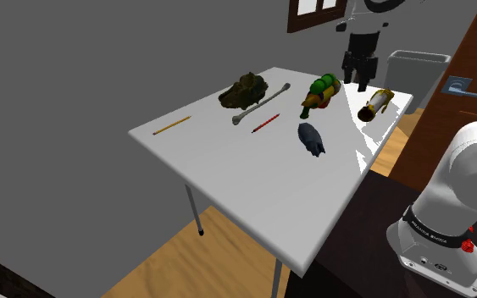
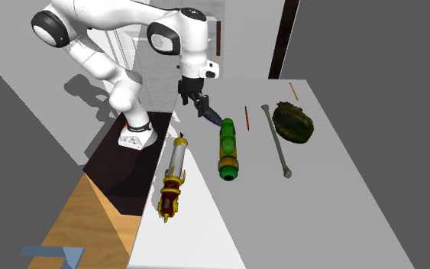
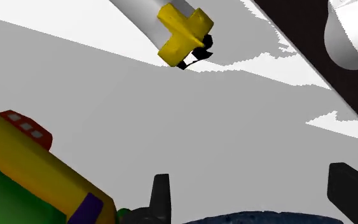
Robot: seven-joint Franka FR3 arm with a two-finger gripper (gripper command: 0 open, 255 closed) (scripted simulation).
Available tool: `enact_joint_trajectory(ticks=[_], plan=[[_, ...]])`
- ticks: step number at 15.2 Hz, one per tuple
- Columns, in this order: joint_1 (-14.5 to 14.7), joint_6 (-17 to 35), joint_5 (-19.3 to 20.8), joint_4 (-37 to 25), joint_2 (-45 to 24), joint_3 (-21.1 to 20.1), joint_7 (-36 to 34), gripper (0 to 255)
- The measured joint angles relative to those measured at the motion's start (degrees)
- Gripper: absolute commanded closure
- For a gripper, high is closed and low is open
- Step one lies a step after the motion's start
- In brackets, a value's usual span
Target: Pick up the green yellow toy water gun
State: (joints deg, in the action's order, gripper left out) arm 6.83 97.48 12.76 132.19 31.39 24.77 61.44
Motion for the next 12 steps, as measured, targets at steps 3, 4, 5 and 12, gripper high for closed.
enact_joint_trajectory(ticks=[3, 4, 5, 12], plan=[[2.7, 2.3, -0.8, -5.1, -6.2, 5.2, 11.3, 0], [3.7, 2.7, -1.4, -7.3, -8.4, 6.8, 15.3, 0], [4.6, 3.4, -2.2, -9.0, -10.7, 8.5, 19.2, 0], [8.9, 5.3, -13.9, -23.6, -29.3, 17.1, 47.2, 0]])
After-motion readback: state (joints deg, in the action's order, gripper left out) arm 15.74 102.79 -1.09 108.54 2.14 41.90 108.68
